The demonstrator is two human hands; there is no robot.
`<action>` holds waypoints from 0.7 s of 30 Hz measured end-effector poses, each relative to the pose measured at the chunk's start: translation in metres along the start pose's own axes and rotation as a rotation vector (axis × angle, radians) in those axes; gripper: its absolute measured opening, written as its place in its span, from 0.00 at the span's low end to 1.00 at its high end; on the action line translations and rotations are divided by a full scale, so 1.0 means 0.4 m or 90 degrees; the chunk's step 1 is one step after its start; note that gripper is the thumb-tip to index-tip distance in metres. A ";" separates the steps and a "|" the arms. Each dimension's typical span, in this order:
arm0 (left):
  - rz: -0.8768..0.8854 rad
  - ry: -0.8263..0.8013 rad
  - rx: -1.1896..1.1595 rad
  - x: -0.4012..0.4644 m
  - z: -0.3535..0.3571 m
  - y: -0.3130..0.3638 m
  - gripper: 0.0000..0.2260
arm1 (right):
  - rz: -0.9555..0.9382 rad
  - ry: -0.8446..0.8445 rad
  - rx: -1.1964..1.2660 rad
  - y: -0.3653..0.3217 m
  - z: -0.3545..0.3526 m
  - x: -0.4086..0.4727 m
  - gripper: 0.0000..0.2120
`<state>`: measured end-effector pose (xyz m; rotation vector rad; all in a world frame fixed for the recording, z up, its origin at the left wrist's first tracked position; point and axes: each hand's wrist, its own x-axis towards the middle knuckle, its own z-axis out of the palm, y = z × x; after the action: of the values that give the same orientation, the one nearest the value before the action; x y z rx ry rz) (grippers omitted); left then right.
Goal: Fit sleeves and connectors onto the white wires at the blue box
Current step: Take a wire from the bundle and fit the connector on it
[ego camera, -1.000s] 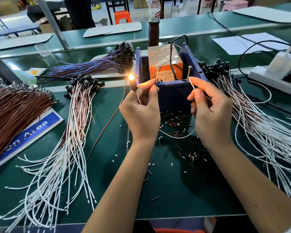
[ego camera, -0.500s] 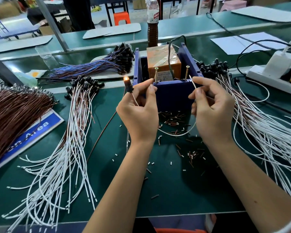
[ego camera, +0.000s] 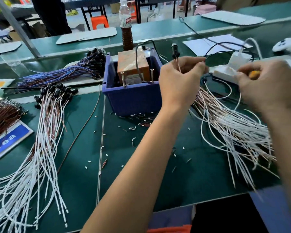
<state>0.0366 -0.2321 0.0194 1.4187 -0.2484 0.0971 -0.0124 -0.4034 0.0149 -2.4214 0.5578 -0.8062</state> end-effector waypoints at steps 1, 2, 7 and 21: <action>-0.047 -0.026 -0.002 0.013 0.027 -0.001 0.06 | -0.006 0.024 -0.053 0.006 -0.021 0.007 0.15; -0.094 -0.048 -0.012 0.023 0.048 -0.003 0.06 | -0.026 0.052 -0.069 0.001 -0.037 0.007 0.16; -0.239 -0.068 -0.110 0.075 0.125 0.000 0.05 | -0.294 0.012 -0.020 -0.030 -0.047 -0.011 0.19; -0.370 -0.060 -0.480 0.127 0.137 0.030 0.21 | -0.198 -0.246 0.002 -0.019 -0.057 -0.026 0.16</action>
<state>0.0773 -0.2882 0.0498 0.6976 0.0632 -0.4978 -0.0329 -0.3998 0.0305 -2.6041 0.0319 -0.4319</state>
